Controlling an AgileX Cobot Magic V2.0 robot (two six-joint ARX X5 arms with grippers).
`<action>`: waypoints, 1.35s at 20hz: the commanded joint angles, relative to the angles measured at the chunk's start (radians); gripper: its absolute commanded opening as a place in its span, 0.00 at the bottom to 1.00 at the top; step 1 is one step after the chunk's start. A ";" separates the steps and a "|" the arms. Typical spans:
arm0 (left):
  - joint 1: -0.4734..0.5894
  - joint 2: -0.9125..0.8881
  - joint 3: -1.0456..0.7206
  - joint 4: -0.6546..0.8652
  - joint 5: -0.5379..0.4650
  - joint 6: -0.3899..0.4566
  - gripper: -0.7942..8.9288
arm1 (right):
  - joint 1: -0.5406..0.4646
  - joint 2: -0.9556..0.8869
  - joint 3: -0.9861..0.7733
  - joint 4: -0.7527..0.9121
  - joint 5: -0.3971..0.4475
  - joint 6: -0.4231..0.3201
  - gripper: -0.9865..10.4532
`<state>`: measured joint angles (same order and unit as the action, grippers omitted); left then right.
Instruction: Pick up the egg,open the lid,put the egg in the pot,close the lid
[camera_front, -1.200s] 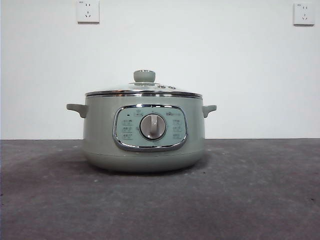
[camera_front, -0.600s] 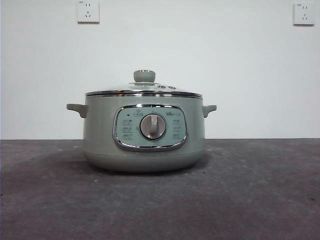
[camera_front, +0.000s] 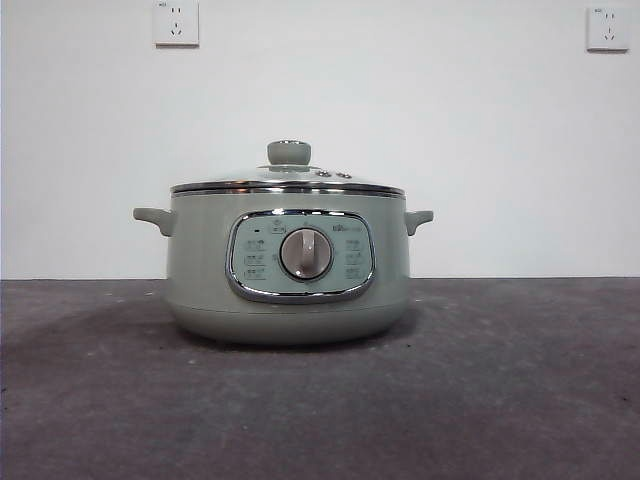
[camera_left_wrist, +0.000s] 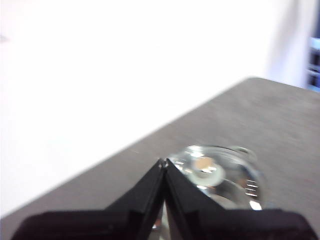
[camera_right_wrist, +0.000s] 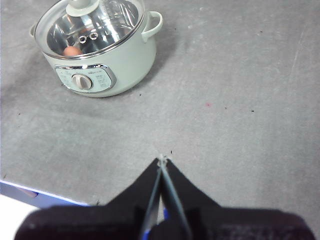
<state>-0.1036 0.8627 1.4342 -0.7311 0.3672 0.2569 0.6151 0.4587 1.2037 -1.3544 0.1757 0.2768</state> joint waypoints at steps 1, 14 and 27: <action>0.059 -0.125 -0.262 0.182 -0.020 0.014 0.08 | 0.001 -0.003 -0.008 -0.024 0.000 0.008 0.09; 0.114 -0.667 -1.275 0.660 -0.221 -0.099 0.08 | 0.001 -0.003 -0.008 -0.024 0.000 0.008 0.09; 0.132 -0.858 -1.426 0.573 -0.221 -0.209 0.08 | 0.001 -0.003 -0.008 -0.024 0.000 0.008 0.09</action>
<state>0.0254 0.0063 0.0181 -0.1635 0.1425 0.0612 0.6151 0.4587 1.2037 -1.3544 0.1757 0.2768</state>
